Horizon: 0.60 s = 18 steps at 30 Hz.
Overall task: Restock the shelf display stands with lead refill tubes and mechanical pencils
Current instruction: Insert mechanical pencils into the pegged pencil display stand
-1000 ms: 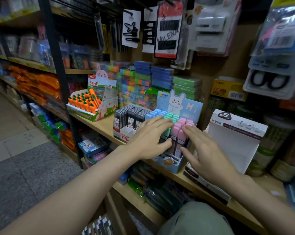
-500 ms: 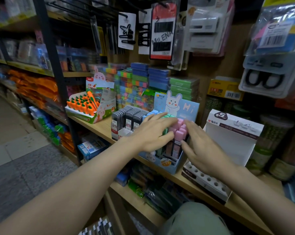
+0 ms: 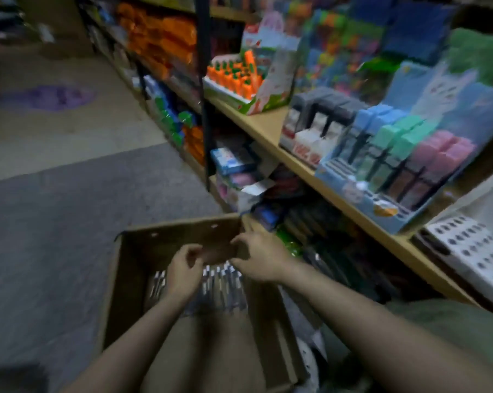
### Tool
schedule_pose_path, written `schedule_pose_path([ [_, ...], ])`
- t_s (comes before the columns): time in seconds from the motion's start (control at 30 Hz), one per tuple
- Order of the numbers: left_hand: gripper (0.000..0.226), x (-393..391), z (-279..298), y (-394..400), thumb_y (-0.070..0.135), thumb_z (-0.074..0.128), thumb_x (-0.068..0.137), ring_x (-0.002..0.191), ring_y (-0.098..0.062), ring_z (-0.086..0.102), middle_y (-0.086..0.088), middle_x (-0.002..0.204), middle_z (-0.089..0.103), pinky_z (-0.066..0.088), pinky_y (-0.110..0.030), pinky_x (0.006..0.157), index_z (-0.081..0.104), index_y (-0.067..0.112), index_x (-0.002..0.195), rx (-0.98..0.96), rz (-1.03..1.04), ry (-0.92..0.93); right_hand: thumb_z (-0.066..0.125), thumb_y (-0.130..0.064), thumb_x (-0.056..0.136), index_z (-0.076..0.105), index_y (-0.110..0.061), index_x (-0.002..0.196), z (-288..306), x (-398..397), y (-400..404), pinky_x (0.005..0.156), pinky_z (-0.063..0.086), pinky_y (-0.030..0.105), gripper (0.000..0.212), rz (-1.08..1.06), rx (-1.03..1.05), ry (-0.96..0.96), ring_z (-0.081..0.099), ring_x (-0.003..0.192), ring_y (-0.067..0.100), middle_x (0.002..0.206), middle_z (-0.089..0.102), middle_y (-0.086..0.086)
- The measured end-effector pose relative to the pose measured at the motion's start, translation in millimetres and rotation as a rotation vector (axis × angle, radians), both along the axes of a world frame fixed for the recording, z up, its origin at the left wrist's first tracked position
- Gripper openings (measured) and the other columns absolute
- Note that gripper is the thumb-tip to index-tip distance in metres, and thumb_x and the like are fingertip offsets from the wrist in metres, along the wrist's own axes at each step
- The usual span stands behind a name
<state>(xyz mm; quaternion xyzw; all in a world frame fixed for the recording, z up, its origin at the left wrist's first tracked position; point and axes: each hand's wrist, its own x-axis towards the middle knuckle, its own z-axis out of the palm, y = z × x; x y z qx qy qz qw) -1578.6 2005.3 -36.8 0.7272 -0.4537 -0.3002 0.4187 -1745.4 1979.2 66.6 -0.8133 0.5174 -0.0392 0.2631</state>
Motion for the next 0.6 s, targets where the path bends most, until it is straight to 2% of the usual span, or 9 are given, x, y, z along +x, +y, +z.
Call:
schedule_pose_path([
  [0.1,0.023,22.8,-58.0,20.2,-0.003,0.055,0.091,0.109,-0.038,0.060,-0.026,0.112,0.065,0.044,-0.035,0.094,0.061,-0.008,0.113,0.274,0.160,0.207,0.051,-0.021,0.098,0.050,0.000,0.135,-67.0,29.7,-1.7,0.101,0.037,0.031,0.043,-0.073,0.183,0.010,0.049,0.127,0.033,0.137,0.053,0.021],
  [0.17,0.029,31.3,-82.3,26.6,0.001,0.055,0.093,0.112,-0.037,0.058,-0.025,0.118,0.063,0.045,-0.035,0.096,0.059,-0.005,0.121,0.380,0.189,0.224,0.049,-0.017,0.099,0.042,0.001,0.140,-108.2,42.8,1.3,0.105,0.030,0.029,0.046,-0.106,0.227,-0.014,0.042,0.134,0.032,0.144,0.045,0.020],
  [0.27,0.043,41.1,-106.3,20.9,0.016,0.057,0.094,0.123,-0.032,0.051,-0.017,0.135,0.054,0.039,-0.030,0.098,0.051,0.006,0.135,0.457,0.170,0.078,0.046,-0.024,0.100,0.017,-0.010,0.153,-163.1,55.9,3.9,0.115,0.021,0.029,0.062,-0.152,0.275,0.036,0.022,0.145,0.030,0.157,0.020,0.015],
  [0.37,0.062,50.7,-125.3,4.2,0.032,0.057,0.093,0.143,-0.033,0.019,-0.011,0.158,0.018,0.023,-0.036,0.113,0.031,0.020,0.148,0.586,0.117,-0.104,0.051,-0.033,0.097,0.004,-0.019,0.155,-209.1,63.7,-2.1,0.121,0.015,0.038,0.076,-0.244,0.324,0.149,0.008,0.148,0.032,0.160,0.007,0.014],
  [0.47,0.076,56.7,-149.7,-8.2,0.043,0.057,0.091,0.147,-0.036,-0.004,-0.011,0.160,-0.012,0.013,-0.046,0.118,0.013,0.028,0.152,0.713,0.042,-0.242,0.050,-0.046,0.095,-0.009,-0.025,0.154,-246.6,71.5,-8.9,0.119,0.000,0.046,0.086,-0.183,0.373,0.316,-0.014,0.148,0.037,0.160,-0.018,0.015],
  [0.53,0.084,59.4,-165.1,-15.1,0.048,0.056,0.090,0.147,-0.038,-0.007,-0.017,0.159,-0.017,0.007,-0.048,0.118,0.004,0.030,0.153,0.789,0.003,-0.304,0.048,-0.051,0.094,-0.012,-0.028,0.153,-265.7,74.6,-14.0,0.118,-0.004,0.049,0.088,-0.184,0.348,0.372,-0.018,0.146,0.040,0.158,-0.024,0.018],
  [0.6,0.087,62.1,-175.2,-22.3,0.052,0.056,0.090,0.147,-0.039,-0.007,-0.021,0.159,-0.014,0.005,-0.048,0.118,0.001,0.029,0.153,0.838,0.024,-0.313,0.050,-0.052,0.092,-0.010,-0.026,0.154,-278.4,77.3,-19.5,0.118,0.000,0.050,0.090,-0.245,0.308,0.371,-0.014,0.147,0.040,0.158,-0.021,0.021],
])
